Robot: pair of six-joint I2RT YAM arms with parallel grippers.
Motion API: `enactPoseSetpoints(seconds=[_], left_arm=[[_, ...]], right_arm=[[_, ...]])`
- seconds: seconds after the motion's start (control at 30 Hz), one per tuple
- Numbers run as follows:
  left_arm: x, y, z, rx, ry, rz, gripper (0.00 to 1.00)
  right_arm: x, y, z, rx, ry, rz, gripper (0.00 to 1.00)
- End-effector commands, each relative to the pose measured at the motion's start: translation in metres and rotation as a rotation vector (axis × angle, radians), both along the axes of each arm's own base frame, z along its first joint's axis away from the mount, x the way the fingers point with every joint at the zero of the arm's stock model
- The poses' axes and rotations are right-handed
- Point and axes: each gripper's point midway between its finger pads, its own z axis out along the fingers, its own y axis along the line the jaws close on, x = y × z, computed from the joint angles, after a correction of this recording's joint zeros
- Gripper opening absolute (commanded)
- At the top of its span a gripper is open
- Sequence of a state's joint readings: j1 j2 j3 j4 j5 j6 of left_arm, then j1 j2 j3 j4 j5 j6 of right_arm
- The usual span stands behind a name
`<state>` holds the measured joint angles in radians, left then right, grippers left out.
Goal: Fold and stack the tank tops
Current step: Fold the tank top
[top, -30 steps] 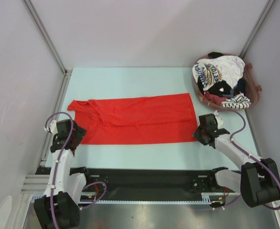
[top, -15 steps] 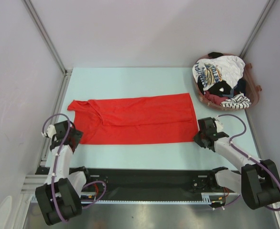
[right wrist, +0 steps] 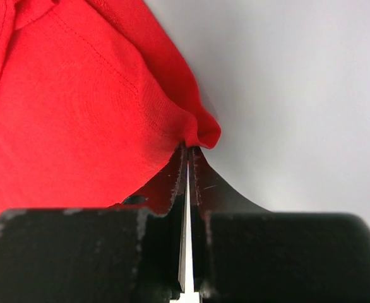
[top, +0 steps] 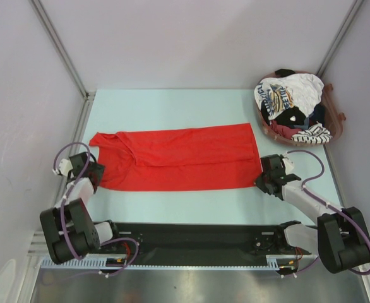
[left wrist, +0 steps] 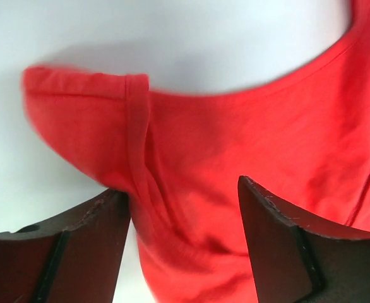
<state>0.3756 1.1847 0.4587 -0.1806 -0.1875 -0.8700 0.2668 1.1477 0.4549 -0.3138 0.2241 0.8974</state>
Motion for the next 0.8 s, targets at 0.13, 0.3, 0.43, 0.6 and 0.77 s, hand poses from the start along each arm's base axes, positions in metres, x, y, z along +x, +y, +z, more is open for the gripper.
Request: enactPoseSetpoints(seconds=[0.13,0.3,0.43,0.6,0.77], left_arm=[[0.036,-0.002,-0.025,-0.119,0.027,-0.013,0.36],[0.078,0.004,-0.017,-0.159,0.007,-0.058,0.0],[0.098,0.004,-0.024,-0.198,0.039,-0.067,0.0],[0.143,-0.006,-0.015,-0.24,0.008,-0.13,0.0],[0.196,-0.038,-0.011,-0.261,0.023,-0.234,0.0]], right_arm=[[-0.011,0.009,0.001,-0.004,-0.003,0.042,0.0],[-0.024,0.026,-0.001,-0.005,0.016,0.093,0.0],[-0.038,0.042,-0.003,0.003,0.047,0.138,0.0],[-0.064,0.073,-0.003,0.012,0.067,0.23,0.0],[-0.105,0.132,-0.002,0.044,0.091,0.413,0.0]])
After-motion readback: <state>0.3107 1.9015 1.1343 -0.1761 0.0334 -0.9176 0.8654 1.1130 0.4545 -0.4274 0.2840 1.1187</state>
